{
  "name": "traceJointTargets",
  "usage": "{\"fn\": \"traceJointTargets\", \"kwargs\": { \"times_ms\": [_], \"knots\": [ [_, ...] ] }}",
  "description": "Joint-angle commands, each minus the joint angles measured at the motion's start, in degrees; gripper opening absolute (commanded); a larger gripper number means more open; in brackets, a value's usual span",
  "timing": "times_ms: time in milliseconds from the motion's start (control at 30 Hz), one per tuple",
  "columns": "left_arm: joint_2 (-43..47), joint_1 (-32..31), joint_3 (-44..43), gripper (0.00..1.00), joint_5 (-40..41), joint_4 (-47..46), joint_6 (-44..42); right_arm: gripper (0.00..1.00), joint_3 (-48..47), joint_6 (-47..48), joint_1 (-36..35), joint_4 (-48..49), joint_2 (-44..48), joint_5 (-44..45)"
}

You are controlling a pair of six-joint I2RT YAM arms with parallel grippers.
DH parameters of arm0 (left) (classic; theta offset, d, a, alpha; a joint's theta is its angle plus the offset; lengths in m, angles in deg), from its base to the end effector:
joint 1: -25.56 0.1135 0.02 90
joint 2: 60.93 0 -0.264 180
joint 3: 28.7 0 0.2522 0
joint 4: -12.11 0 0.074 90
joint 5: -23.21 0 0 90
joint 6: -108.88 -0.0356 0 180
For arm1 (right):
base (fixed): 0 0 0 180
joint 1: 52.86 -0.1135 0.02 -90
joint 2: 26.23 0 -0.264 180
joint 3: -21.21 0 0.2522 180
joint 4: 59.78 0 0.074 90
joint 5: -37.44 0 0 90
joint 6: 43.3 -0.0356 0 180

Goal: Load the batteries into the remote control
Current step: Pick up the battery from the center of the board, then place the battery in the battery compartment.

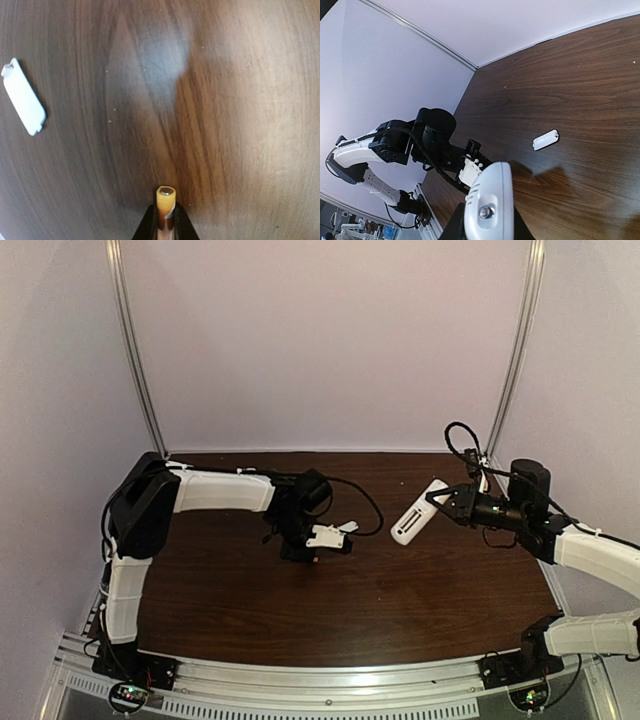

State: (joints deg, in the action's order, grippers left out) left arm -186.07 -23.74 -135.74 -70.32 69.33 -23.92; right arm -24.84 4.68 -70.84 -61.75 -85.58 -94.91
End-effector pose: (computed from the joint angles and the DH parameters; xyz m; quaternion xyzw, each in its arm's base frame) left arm 0.2849 -0.3346 0.1451 0.7164 0.6852 -0.0377 0.1258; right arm 0.2091 0.0931 0.2562 -0.0601 0.7705 0.5316 0.3466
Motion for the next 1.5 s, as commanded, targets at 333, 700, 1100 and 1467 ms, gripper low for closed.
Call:
{"fn": "traceJointTargets", "kwargs": {
  "times_ms": [333,700,1100,1467],
  "knots": [
    [-1.7,-1.6,6.5,0.07,-1.4,12.0,29.8,0.0,2.9,-2.0,0.5,3.7,1.8,-1.3],
    [0.2,-2.7,12.7,0.27,-2.1,9.2,36.4,0.0,3.0,-2.3,0.4,3.9,0.7,-2.8],
    [9.5,-2.6,13.1,0.0,-4.7,1.8,38.9,0.0,3.9,-4.6,0.5,5.4,-1.5,-4.9],
    [33.9,-2.7,23.1,0.0,-17.1,-21.7,58.5,0.0,4.3,-9.5,-5.5,11.4,-6.0,-3.3]
  ]
}}
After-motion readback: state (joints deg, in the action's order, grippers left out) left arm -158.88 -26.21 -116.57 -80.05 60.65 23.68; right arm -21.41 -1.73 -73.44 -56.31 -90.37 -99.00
